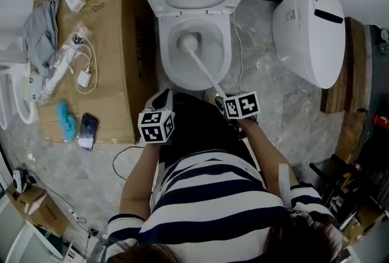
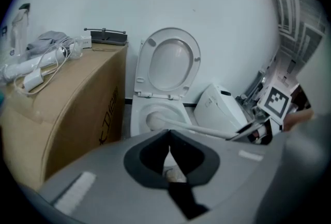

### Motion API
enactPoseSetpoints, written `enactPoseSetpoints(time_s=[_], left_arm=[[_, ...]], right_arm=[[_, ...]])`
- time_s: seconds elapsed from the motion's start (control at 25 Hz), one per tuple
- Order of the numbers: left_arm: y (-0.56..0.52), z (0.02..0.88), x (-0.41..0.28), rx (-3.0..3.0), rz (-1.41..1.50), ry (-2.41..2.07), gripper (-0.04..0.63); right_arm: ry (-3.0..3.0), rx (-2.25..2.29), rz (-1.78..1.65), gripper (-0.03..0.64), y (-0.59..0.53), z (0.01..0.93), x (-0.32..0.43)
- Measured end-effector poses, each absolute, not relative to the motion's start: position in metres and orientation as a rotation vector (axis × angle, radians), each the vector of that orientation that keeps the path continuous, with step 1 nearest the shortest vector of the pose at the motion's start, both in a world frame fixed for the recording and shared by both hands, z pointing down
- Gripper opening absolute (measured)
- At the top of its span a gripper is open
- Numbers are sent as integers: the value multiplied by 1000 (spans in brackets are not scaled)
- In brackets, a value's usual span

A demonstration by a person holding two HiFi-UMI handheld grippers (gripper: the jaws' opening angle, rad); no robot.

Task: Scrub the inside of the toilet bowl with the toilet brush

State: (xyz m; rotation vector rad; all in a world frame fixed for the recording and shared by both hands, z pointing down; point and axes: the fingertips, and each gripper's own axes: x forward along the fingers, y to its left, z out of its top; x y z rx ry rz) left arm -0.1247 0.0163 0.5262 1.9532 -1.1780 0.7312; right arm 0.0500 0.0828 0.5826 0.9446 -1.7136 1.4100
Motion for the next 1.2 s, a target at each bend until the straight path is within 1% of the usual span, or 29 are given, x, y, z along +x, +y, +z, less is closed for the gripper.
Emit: enactPoseSetpoints(time_s=[0.44,0.8,1.2], left_arm=[[5,547,-124,1856,721,-1288,0],[7,566,-127,1807,733,-1320,0],[2,568,-115,1818,739,-1325,0]], right_arm=[[-1700,782,1315,84,49,623,61],[-1700,747,1255,84,29,649,63],[-1674,780,1201,84,4,668,81]])
